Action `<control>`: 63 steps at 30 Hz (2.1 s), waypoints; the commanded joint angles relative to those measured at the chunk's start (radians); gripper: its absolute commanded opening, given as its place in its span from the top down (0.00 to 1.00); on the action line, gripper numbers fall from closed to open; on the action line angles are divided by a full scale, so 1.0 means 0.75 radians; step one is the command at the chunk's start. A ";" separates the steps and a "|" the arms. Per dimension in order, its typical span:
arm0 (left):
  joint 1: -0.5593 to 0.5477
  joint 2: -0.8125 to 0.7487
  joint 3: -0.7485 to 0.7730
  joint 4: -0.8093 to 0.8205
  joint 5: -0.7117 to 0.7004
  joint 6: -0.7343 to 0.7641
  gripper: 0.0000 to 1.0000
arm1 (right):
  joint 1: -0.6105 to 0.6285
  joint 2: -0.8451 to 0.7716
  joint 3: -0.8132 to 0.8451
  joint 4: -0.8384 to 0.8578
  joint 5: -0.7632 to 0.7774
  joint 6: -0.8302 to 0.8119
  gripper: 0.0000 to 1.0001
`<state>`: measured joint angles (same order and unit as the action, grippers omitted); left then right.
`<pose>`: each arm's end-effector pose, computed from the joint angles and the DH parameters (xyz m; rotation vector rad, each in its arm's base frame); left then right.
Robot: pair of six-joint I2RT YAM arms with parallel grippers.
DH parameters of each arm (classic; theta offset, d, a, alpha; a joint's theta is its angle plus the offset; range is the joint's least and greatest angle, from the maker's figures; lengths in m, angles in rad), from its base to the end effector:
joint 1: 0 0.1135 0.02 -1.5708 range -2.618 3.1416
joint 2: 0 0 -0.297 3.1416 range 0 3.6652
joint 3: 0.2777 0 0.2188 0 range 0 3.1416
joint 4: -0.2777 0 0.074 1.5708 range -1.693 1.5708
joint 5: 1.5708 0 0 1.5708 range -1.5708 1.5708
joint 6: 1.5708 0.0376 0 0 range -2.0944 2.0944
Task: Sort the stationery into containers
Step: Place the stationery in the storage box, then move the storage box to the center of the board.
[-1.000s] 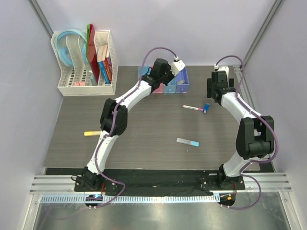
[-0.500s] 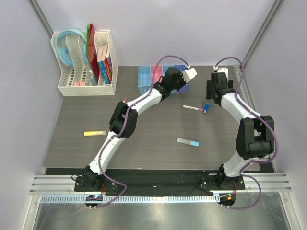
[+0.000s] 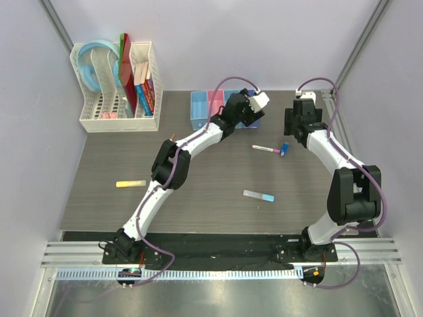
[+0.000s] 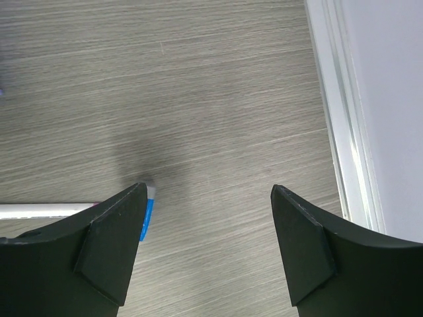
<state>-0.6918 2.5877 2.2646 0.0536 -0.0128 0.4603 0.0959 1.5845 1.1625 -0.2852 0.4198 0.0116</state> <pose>0.4614 -0.3816 0.2301 0.9963 1.5504 -0.1503 0.3229 0.0157 0.3086 0.1246 2.2348 -0.4187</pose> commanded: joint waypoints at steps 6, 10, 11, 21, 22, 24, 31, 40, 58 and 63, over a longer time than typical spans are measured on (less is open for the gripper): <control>0.035 -0.335 -0.093 -0.002 -0.203 -0.066 0.16 | 0.005 0.159 0.229 0.035 -0.134 0.066 0.20; 0.098 -0.464 -0.209 -0.055 -0.355 -0.010 0.16 | 0.017 0.243 0.372 0.035 -0.191 0.070 0.20; 0.116 -0.488 -0.254 -0.102 -0.410 0.002 0.16 | 0.017 0.286 0.401 0.033 -0.202 0.074 0.20; 0.378 -0.534 -0.483 -0.253 -0.537 0.002 0.13 | 0.095 0.615 0.834 -0.037 -0.302 0.064 0.13; 0.382 -0.509 -0.485 -0.268 -0.531 0.004 0.13 | 0.105 0.646 0.898 -0.043 -0.312 0.060 0.12; 0.382 -0.487 -0.489 -0.288 -0.513 0.020 0.13 | 0.111 0.722 0.982 -0.051 -0.339 0.050 0.09; 0.380 -0.419 -0.457 -0.354 -0.449 0.002 0.11 | 0.124 0.888 1.129 -0.051 -0.394 0.015 0.02; 0.380 -0.378 -0.434 -0.405 -0.437 -0.018 0.10 | 0.158 0.982 1.127 -0.051 -0.341 -0.064 0.02; 0.376 -0.577 -0.483 -0.282 -0.421 -0.237 0.09 | 0.207 0.970 0.990 -0.027 -0.269 -0.101 0.02; 0.374 -0.658 -0.590 -0.190 -0.376 -0.276 0.09 | 0.222 0.964 0.964 -0.021 -0.263 -0.103 0.02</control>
<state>-0.4076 2.1979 1.8660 -0.1913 -0.3416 0.3122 0.2440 2.3310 1.9079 -0.2932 0.2070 -0.0521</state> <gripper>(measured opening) 0.907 0.981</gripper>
